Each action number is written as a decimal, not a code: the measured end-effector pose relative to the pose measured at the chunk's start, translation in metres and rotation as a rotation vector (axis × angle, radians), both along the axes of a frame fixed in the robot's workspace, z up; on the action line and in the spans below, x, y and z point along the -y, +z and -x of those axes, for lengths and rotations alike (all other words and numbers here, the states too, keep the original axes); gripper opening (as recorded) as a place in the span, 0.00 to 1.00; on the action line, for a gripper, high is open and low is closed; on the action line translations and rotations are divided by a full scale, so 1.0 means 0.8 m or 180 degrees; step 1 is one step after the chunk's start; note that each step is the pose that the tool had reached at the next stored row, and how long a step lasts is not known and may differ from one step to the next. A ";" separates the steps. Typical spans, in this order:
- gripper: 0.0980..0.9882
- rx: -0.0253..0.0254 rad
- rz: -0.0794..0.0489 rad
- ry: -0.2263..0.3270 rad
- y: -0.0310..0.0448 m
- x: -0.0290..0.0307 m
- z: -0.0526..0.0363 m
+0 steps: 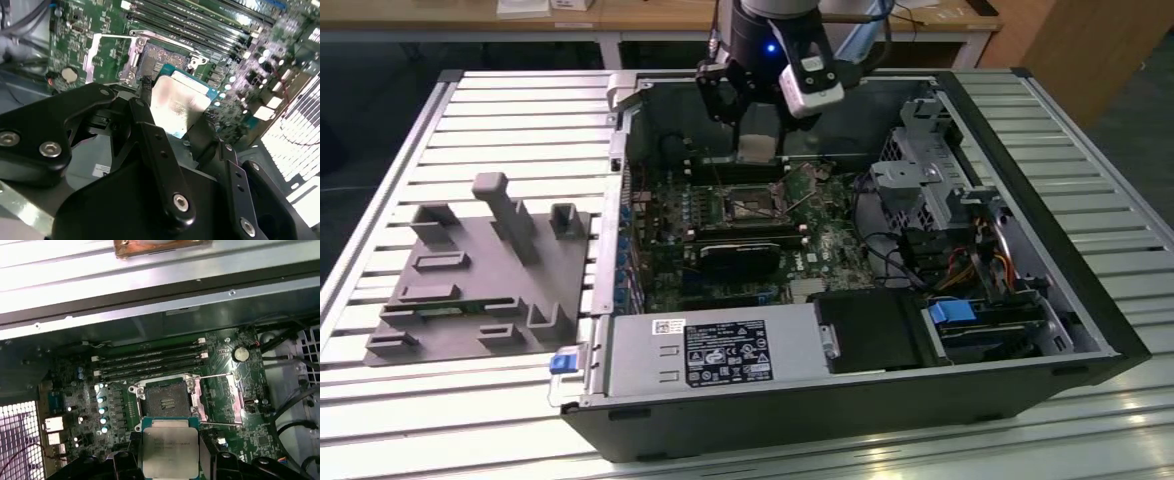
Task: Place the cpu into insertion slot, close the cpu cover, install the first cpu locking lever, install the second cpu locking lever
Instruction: 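Place the cpu into insertion slot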
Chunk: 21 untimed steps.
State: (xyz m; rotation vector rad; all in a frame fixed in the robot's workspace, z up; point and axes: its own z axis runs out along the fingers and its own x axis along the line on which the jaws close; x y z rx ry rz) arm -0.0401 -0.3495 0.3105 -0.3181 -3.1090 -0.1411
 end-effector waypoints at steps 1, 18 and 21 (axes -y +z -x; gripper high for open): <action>0.49 0.0000 0.0000 -0.0057 -0.0003 0.0000 0.000; 0.49 0.0001 0.0005 -0.0944 -0.0019 0.0000 0.000; 0.49 0.0000 0.0005 -0.1103 -0.0022 -0.0001 0.000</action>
